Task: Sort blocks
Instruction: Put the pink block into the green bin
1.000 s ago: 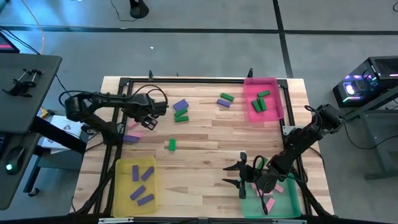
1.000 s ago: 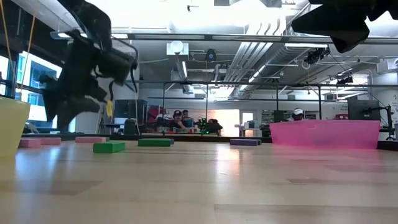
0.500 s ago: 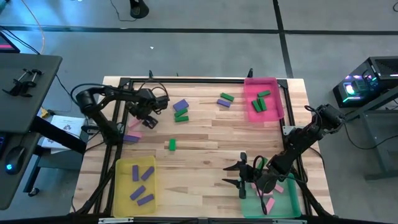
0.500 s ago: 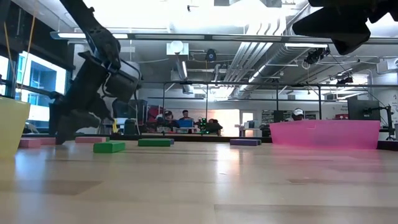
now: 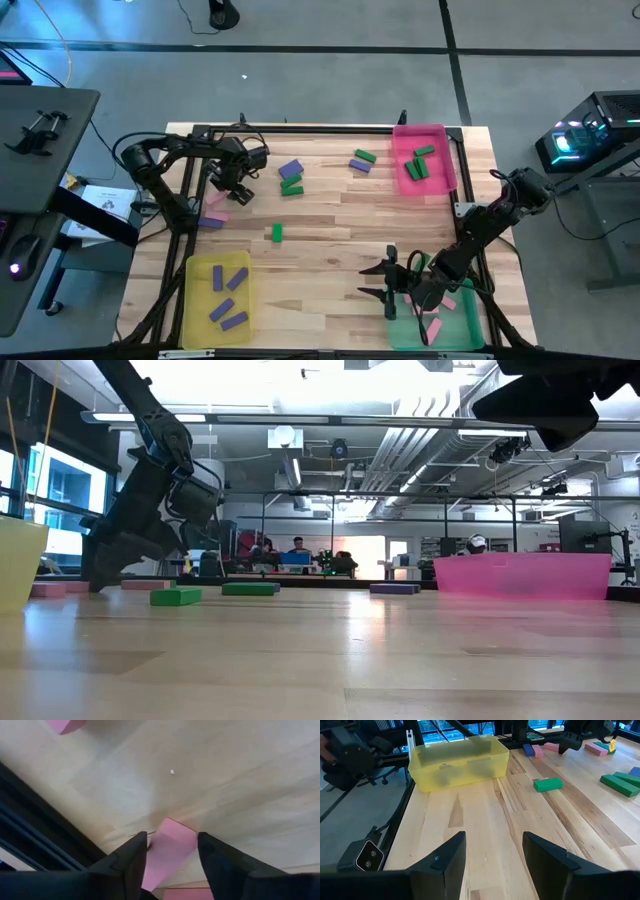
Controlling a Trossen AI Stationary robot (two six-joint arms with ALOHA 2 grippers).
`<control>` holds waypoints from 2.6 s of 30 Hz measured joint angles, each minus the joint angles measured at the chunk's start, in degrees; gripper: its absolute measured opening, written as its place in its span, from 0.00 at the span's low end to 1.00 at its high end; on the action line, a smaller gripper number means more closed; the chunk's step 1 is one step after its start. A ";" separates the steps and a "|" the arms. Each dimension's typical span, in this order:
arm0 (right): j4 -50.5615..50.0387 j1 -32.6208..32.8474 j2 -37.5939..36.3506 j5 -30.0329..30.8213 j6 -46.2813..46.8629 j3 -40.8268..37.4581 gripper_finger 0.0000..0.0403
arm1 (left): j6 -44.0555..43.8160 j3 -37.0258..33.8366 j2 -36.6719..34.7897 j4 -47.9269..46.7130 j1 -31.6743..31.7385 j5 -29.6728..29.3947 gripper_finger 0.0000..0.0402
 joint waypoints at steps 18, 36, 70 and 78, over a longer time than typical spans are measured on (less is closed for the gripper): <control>-0.21 0.28 0.00 0.04 -0.15 0.00 0.45 | -9.13 4.15 -2.16 1.22 -9.07 -4.02 0.19; -2.13 2.58 -0.04 4.54 -0.11 0.00 0.45 | -2.53 8.17 -15.84 50.04 -38.65 -5.17 0.19; 15.05 -4.42 3.82 -1.95 -15.85 0.04 0.45 | 15.81 8.31 8.28 114.24 -62.01 -12.20 0.19; 16.82 -6.88 4.92 -4.11 -15.86 0.04 0.45 | 15.83 8.33 8.28 114.60 -62.01 -12.38 0.19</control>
